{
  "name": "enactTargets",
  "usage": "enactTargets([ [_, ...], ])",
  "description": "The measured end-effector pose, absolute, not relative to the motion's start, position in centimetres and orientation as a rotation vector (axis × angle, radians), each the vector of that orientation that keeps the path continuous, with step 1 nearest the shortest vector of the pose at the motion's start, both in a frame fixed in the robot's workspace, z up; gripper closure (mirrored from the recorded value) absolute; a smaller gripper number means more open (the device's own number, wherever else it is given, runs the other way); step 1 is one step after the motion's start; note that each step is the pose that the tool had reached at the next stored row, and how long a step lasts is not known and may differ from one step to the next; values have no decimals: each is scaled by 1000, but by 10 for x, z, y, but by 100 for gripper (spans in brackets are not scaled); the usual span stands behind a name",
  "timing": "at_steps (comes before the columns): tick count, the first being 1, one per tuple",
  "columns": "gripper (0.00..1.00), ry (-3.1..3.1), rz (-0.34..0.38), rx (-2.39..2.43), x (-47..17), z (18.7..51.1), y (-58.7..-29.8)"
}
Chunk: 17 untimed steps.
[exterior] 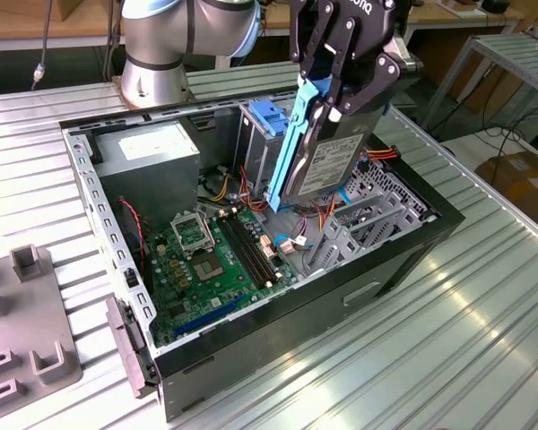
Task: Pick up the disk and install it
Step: 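Insert the disk into the insertion slot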
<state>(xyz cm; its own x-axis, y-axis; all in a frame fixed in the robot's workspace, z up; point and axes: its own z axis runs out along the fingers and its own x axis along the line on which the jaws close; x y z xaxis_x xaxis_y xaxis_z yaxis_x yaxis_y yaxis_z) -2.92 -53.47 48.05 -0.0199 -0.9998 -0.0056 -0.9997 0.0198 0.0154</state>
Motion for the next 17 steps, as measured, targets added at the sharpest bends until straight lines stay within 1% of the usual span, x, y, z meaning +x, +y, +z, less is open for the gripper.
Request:
enactTargets([
  [7,63,-2238,-21,2193,-23,478,-548],
  [17,63,-2239,-21,2192,0,476,-550],
])
